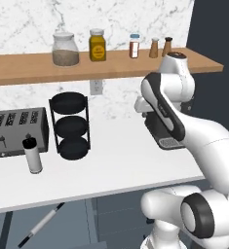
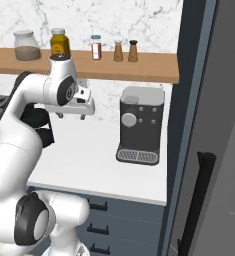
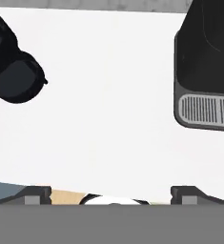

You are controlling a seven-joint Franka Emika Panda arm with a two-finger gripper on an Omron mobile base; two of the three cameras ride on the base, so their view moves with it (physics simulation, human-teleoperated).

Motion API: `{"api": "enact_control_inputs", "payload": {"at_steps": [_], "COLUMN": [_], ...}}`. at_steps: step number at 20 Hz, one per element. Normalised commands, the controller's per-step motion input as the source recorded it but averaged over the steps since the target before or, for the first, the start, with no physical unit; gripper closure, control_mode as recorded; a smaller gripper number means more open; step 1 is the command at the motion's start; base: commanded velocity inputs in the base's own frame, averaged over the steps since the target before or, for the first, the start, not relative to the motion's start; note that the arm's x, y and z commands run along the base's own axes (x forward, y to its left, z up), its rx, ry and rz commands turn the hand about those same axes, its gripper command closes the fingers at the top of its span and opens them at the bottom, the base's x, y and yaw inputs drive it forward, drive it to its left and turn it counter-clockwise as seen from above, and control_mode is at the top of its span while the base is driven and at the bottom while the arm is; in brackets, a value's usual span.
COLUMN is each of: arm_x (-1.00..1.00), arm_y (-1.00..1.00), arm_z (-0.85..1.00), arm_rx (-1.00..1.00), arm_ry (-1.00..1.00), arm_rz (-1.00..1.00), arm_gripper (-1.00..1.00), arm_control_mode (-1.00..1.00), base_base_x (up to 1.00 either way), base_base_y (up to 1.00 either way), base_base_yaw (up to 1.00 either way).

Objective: Pick the rolling pin from the drawer and place it on the counter.

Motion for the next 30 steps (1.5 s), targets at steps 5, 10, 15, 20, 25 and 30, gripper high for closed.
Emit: {"api": "enact_control_inputs", "payload": {"at_steps": [5,10,15,20,25,30], "arm_x": [-0.43,-0.57,-0.36,-0.03,-0.01,-0.04], "arm_y": [0.69,1.00,1.00,1.00,1.00,1.00], "arm_z": [-0.21,-0.26,-0.27,-0.26,-0.32,-0.44], "arm_rx": [-0.02,-0.03,0.00,0.00,-0.01,0.00], "arm_ry": [0.00,0.01,0.09,0.12,0.13,0.18], "arm_rz": [0.00,0.00,-0.01,-0.03,-0.01,0.00], "arm_gripper": [-1.00,-1.00,-1.00,-1.00,-1.00,-1.00], "arm_control_mode": [-1.00,-1.00,-1.00,-1.00,-1.00,-1.00], "base_base_x": [0.00,0.00,0.00,0.00,0.00,0.00], "base_base_y": [0.06,0.00,0.00,0.00,0.00,0.00], "base_base_yaw": [0.00,0.00,0.00,0.00,0.00,0.00]}}
